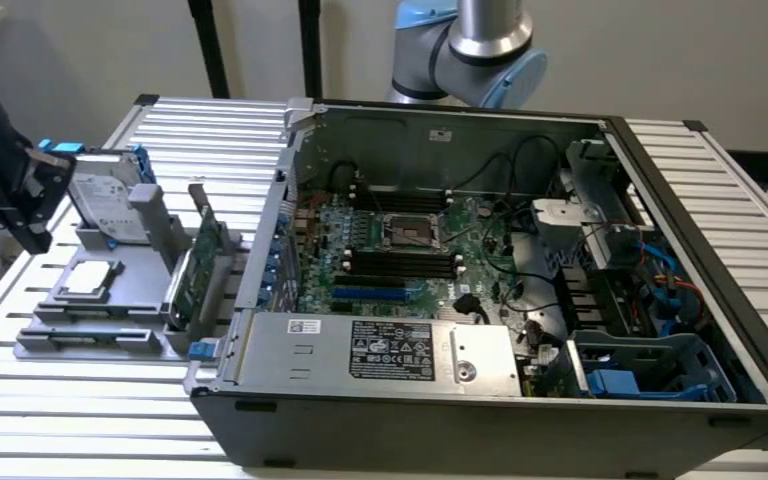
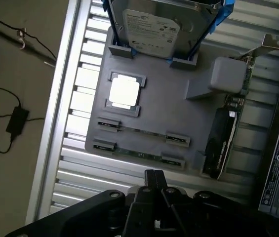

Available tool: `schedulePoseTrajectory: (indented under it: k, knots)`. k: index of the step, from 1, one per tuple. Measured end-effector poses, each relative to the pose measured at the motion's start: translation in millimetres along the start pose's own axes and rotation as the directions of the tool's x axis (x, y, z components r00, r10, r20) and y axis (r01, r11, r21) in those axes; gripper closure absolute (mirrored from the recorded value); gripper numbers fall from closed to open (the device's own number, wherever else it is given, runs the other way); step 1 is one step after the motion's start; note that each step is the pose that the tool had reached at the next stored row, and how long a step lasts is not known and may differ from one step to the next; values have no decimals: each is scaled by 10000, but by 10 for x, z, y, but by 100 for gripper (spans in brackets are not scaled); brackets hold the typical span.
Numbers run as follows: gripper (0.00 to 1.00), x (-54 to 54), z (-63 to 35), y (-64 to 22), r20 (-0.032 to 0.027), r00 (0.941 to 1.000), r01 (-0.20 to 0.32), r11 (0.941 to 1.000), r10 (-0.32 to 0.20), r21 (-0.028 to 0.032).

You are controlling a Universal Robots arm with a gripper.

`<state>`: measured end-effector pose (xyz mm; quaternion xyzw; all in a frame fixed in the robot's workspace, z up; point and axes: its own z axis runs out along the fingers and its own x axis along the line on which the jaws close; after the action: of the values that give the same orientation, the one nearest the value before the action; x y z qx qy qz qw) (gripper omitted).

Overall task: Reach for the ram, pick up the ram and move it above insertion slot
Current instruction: 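Pick up the ram and move it above insertion slot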

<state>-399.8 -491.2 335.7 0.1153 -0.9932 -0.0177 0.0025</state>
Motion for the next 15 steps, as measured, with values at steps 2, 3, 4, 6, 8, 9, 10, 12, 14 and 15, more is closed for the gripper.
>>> schedulePoseTrajectory:
  k: [2,3,4,6,8,9,10,12,14,15]
  knots:
    - [89,0,0,0,-12,9994,359,9994,-359,0]
    - [89,0,0,0,-19,9986,538,9986,-538,0]
    - [89,0,1,0,-24,9974,718,9974,-718,0]
    - [89,0,0,0,-38,9942,1076,9942,-1076,-1]
    - [89,0,0,0,-52,9894,1448,9895,-1448,-2]
    - [89,0,1,0,-57,9867,1627,9867,-1627,-3]
    - [89,0,0,0,-64,9836,1802,9836,-1802,-4]
    - [89,0,1,0,-77,9762,2167,9762,-2167,-7]
    - [89,0,1,0,-89,9676,2522,9677,-2522,-9]
    - [89,0,1,0,-95,9631,2689,9632,-2689,-11]
